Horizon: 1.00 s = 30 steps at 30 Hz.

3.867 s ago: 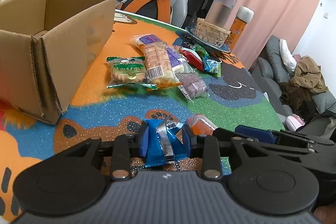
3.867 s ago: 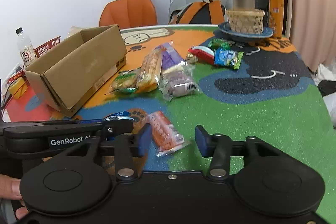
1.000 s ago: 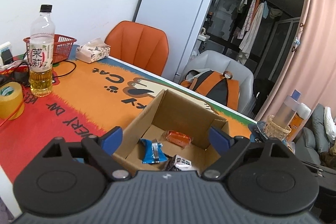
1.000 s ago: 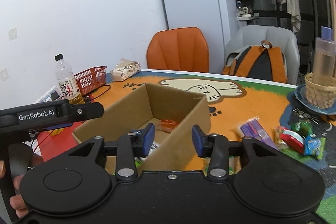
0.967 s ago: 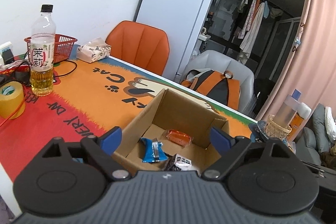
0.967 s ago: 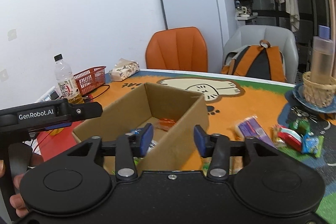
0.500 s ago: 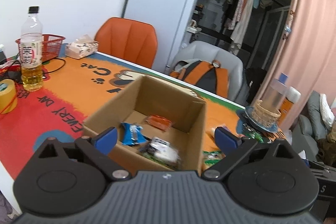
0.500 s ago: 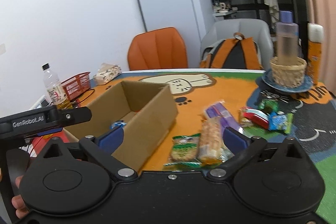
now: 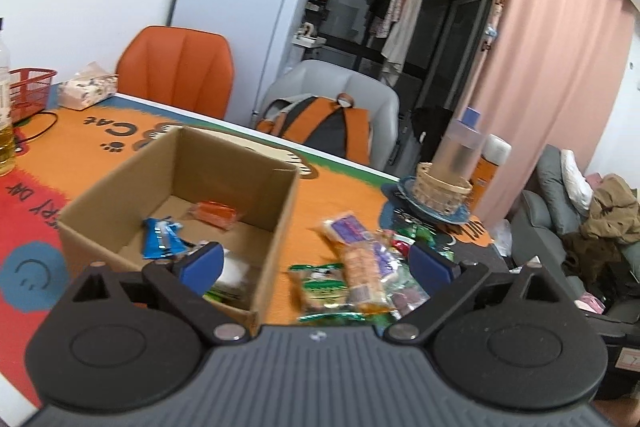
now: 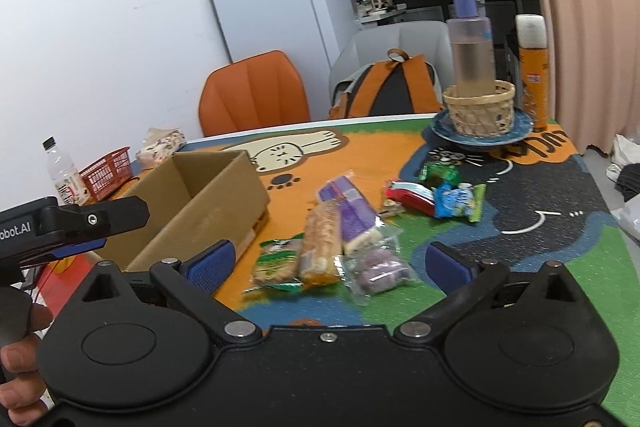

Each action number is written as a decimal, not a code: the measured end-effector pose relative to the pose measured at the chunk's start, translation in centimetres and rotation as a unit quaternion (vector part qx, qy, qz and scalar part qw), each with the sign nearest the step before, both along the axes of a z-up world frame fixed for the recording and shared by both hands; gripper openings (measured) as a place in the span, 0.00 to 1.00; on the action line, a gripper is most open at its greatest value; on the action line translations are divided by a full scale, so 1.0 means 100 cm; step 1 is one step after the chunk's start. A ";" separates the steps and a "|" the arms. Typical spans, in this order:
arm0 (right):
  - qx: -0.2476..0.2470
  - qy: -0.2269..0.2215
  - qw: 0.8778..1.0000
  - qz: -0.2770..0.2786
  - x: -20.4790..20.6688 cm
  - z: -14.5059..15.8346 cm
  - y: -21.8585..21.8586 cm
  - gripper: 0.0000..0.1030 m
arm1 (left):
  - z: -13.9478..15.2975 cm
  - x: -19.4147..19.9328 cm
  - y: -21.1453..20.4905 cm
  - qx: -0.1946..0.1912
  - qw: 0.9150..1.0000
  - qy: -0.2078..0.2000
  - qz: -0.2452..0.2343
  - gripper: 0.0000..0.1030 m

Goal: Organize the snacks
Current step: 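Grasp the bread roll pack with the left gripper while the right grasps the purple-wrapped pack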

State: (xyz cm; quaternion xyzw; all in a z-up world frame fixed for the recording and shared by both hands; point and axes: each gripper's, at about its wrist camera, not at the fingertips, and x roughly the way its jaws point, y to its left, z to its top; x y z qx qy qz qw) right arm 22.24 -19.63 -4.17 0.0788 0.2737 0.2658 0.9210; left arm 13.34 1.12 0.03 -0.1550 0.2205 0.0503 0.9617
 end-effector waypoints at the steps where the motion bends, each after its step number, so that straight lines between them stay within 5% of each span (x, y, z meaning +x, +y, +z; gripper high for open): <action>1: -0.001 0.000 1.000 -0.002 0.000 -0.001 -0.002 1.00 | 0.000 0.001 -0.004 0.002 1.000 -0.002 -0.003 0.95; 6: -0.003 0.013 1.000 -0.009 0.004 -0.009 -0.010 0.83 | -0.002 0.005 -0.017 0.000 1.000 -0.007 -0.030 0.92; 12: -0.006 0.029 1.000 -0.007 0.011 -0.021 -0.013 0.69 | -0.010 0.016 -0.029 -0.014 0.998 0.006 -0.054 0.75; 14: -0.007 0.032 0.999 -0.005 0.014 -0.024 -0.012 0.67 | -0.014 0.021 -0.031 -0.021 0.998 0.014 -0.060 0.62; 23: -0.016 0.043 0.999 0.003 0.035 -0.038 -0.006 0.61 | -0.029 0.047 -0.045 -0.016 0.997 0.033 -0.074 0.40; 30: -0.029 0.047 0.998 0.018 0.052 -0.049 0.003 0.61 | -0.044 0.071 -0.048 -0.022 0.996 0.050 -0.073 0.32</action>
